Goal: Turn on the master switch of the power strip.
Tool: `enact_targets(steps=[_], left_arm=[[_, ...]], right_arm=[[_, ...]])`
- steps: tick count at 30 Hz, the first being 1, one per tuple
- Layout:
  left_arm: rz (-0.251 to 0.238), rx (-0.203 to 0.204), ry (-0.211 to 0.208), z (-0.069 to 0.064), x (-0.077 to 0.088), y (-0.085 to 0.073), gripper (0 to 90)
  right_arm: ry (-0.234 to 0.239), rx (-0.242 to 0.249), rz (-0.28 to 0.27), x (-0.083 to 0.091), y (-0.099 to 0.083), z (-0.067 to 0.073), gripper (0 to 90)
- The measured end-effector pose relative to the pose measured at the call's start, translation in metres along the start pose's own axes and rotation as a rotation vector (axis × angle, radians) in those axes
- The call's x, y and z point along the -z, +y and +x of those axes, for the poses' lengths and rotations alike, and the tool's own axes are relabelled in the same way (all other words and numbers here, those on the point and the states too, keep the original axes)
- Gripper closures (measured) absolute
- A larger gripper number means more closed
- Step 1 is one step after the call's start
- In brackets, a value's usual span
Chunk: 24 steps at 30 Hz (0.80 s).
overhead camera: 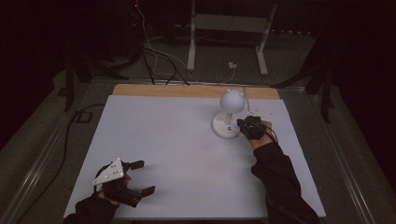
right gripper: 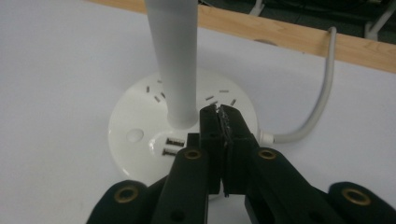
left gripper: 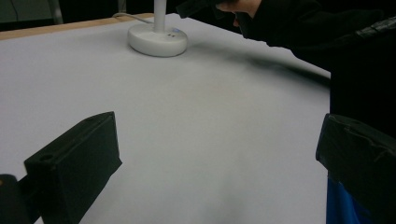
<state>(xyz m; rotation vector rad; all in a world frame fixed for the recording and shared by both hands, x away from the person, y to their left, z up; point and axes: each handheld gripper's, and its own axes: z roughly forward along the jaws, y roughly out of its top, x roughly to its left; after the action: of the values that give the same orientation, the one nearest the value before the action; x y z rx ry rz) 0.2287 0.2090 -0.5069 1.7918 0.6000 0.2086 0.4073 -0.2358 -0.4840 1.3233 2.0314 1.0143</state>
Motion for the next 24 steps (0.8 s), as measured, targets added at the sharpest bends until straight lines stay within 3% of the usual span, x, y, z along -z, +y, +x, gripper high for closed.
enact_targets(steps=[11, 14, 19, 24], left_arm=[[-0.001, -0.002, -0.001, 0.000, 0.000, 0.000, 0.2], [-0.001, -0.003, -0.001, 0.000, 0.000, 0.000, 0.2], [-0.004, -0.004, -0.001, 0.000, 0.001, 0.001, 0.2], [-0.003, -0.003, -0.003, 0.000, 0.000, 0.001, 0.2]], right_arm=[[0.023, 0.003, 0.004, 0.004, -0.007, 0.001, 77.5], [0.033, 0.006, -0.006, 0.005, -0.008, 0.001, 68.8], [0.077, 0.001, -0.039, 0.008, -0.008, -0.001, 43.8], [0.106, -0.009, -0.042, 0.013, -0.008, -0.004, 31.7]])
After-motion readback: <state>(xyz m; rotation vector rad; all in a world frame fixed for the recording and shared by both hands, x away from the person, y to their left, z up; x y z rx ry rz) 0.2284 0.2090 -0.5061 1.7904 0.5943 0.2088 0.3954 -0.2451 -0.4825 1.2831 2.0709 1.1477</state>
